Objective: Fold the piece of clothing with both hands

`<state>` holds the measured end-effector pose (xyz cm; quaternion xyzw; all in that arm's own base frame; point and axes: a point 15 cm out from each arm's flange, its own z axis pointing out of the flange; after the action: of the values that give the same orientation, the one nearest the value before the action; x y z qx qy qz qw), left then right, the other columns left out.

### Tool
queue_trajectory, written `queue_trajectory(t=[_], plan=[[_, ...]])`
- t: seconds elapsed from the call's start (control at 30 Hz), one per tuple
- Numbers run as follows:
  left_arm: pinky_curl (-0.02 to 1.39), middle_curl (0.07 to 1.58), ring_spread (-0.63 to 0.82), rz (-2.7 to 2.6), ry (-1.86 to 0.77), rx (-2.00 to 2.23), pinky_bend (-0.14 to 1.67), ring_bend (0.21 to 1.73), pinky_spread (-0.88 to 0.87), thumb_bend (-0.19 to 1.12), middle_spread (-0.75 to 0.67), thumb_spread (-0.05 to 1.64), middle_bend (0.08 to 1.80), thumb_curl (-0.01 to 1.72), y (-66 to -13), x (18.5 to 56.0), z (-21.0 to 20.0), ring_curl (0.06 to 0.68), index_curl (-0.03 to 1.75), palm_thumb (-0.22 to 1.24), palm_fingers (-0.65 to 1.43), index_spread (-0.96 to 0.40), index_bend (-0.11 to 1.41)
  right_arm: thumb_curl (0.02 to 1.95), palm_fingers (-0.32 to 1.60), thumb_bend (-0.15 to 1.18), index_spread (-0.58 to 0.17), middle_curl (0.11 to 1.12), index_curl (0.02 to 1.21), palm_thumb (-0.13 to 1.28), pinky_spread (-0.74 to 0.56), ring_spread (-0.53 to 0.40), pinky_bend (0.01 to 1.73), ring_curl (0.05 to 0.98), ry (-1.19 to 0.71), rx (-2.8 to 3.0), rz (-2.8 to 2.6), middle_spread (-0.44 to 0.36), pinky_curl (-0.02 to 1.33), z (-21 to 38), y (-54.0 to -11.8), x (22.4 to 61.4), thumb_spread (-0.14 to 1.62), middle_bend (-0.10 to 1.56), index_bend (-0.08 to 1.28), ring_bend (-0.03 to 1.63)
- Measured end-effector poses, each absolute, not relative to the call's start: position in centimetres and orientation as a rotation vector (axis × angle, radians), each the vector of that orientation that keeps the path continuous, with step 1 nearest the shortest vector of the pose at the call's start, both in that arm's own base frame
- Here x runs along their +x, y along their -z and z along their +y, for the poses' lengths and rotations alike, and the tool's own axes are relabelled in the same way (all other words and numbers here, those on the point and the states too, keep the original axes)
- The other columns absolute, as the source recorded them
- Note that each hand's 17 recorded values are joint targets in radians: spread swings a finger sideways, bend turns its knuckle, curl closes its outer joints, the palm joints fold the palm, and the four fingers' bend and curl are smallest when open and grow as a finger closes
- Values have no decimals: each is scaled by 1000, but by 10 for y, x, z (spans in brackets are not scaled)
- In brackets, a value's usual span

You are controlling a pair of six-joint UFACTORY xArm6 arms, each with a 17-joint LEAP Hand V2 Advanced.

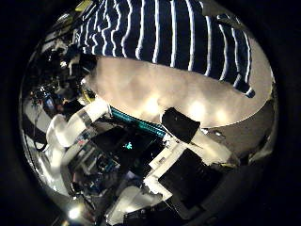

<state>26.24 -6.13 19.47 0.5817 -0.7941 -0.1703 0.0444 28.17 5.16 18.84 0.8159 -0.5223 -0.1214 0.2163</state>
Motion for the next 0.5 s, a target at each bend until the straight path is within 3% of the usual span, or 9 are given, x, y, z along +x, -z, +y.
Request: queue_trajectory(t=[0.27, 0.5], plan=[[701, 1333, -422, -2428, 530, 1761, 1556, 1598, -527, -12, -547, 1143, 787, 549, -197, 264, -61, 560, 727, 909, 743, -569, 515, 361, 334, -21, -255, 576, 357, 594, -3, -272, 503, 436, 346, 2213, -1435, -178, 263, 48, -166, 265, 1041, 482, 189, 814], [691, 1362, -421, -2434, 523, 1756, 1579, 1611, -521, -12, -560, 1145, 794, 556, -203, 268, -61, 558, 885, 906, 734, -588, 446, 395, 418, -10, -294, 613, 392, 707, -75, -305, 558, 452, 241, 2140, -1431, -214, 256, 26, -153, 265, 1011, 512, 192, 832]])
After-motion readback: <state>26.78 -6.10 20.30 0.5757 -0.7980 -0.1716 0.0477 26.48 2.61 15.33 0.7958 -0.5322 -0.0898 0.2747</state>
